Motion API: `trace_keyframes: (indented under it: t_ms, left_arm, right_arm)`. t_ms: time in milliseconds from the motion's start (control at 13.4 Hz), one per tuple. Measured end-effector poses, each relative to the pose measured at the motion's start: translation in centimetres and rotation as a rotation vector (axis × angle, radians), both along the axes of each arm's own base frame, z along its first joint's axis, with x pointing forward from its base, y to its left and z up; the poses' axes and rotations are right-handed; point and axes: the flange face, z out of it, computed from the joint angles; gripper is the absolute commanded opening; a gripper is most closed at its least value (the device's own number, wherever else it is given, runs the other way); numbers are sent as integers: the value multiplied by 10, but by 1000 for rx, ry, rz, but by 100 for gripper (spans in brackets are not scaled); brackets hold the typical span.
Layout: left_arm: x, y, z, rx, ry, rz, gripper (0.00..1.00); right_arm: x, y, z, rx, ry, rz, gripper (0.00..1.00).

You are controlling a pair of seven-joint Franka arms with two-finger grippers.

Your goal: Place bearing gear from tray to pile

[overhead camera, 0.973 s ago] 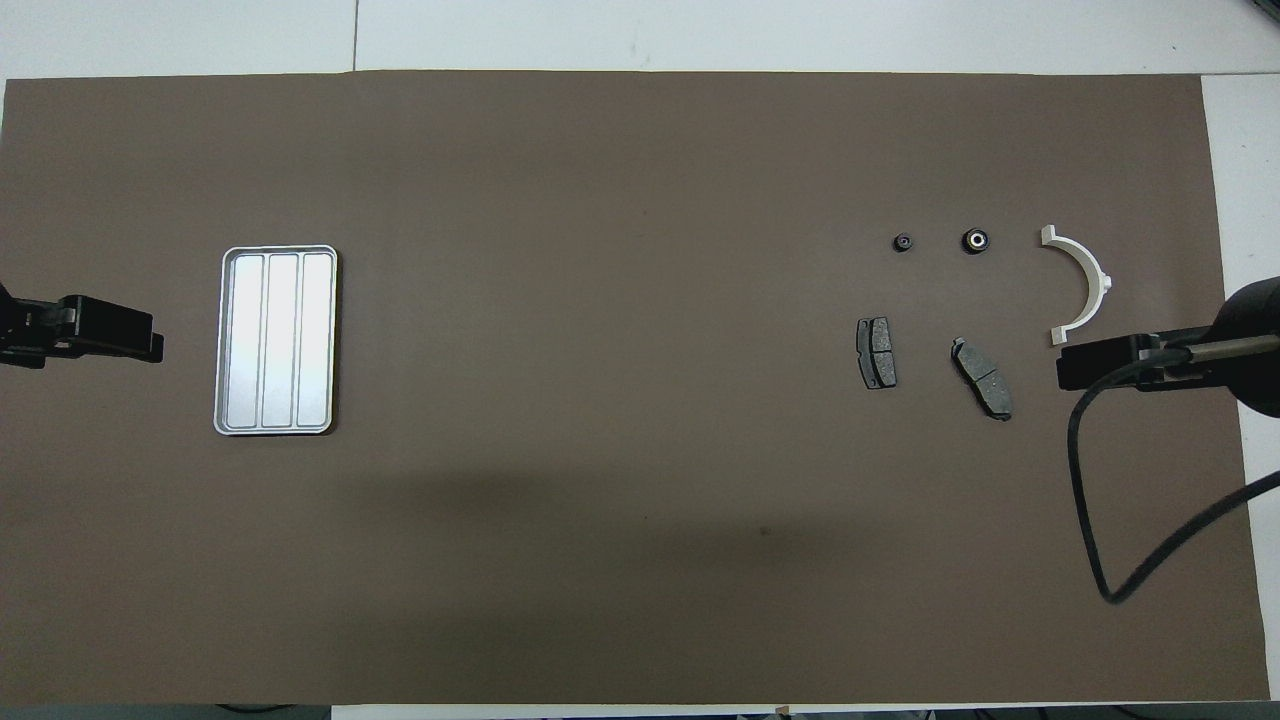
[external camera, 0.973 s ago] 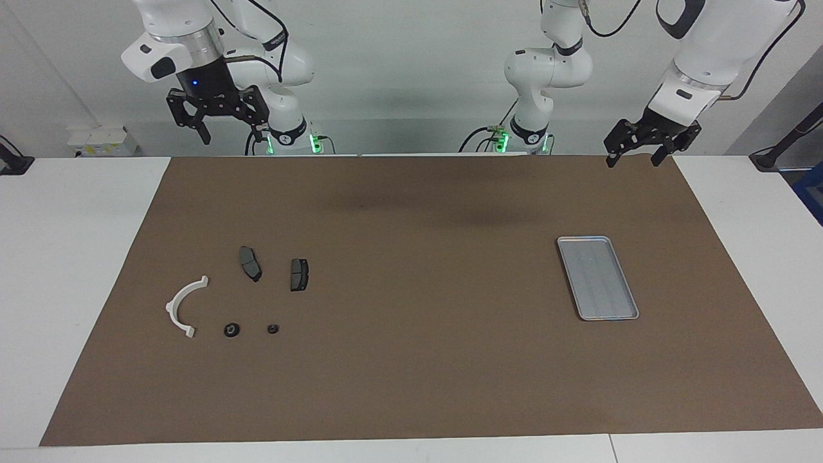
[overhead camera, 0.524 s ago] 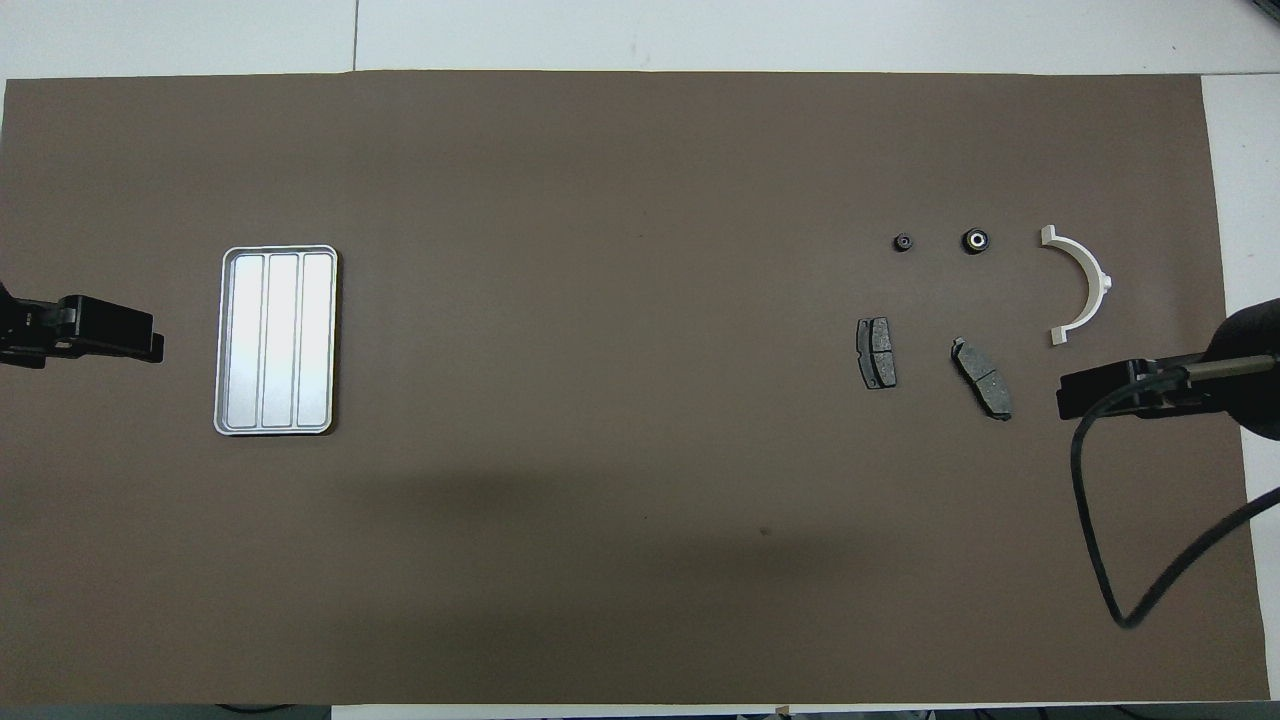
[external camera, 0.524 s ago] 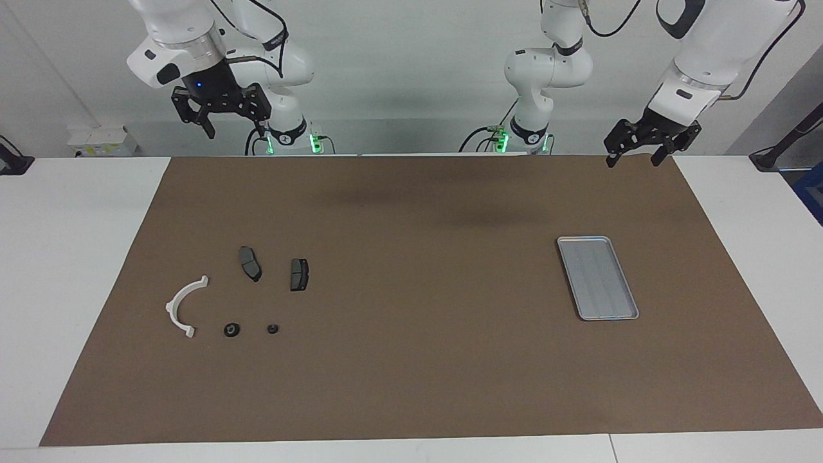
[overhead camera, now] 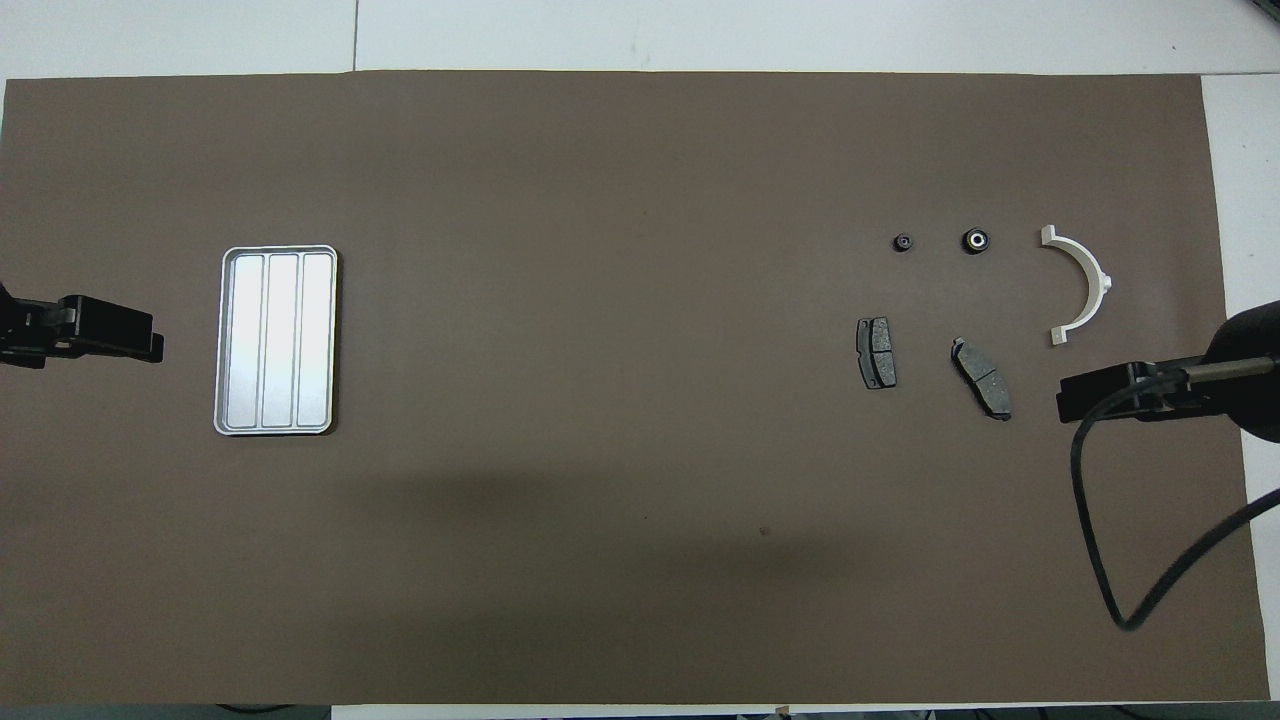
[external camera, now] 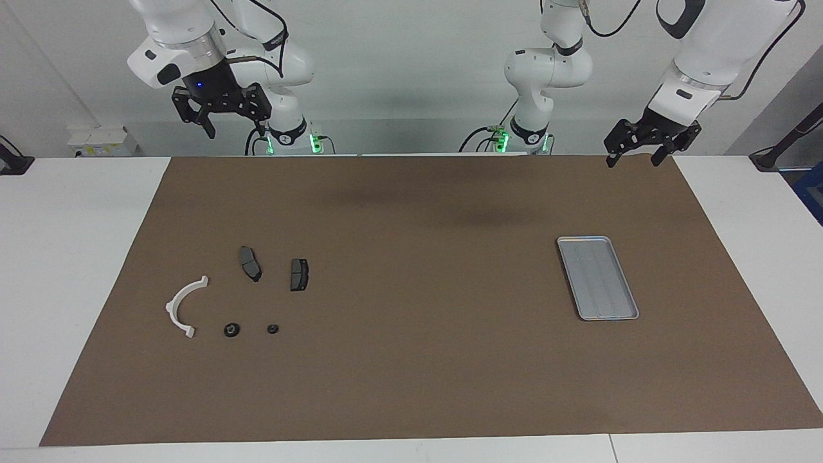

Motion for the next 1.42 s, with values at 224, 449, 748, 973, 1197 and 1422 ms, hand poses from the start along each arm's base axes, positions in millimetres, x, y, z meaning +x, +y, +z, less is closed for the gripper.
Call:
trace_keyframes:
  t_ms: [224, 449, 748, 973, 1197, 1422]
  left_arm:
    - [0, 0, 0, 0, 0, 0, 100]
    - [0, 0, 0, 0, 0, 0, 100]
    - [0, 0, 0, 0, 0, 0, 100]
    - [0, 0, 0, 0, 0, 0, 100]
    - [0, 0, 0, 0, 0, 0, 100]
    - [0, 0, 0, 0, 0, 0, 100]
  right_arm:
    - [0, 0, 0, 0, 0, 0, 100]
    - [0, -1, 0, 0, 1, -1, 100]
    - [2, -3, 0, 0, -8, -7, 100]
    - [8, -6, 4, -9, -58, -12, 100]
    - [9, -6, 4, -13, -65, -12, 100]
    - [9, -6, 4, -13, -64, -12, 100]
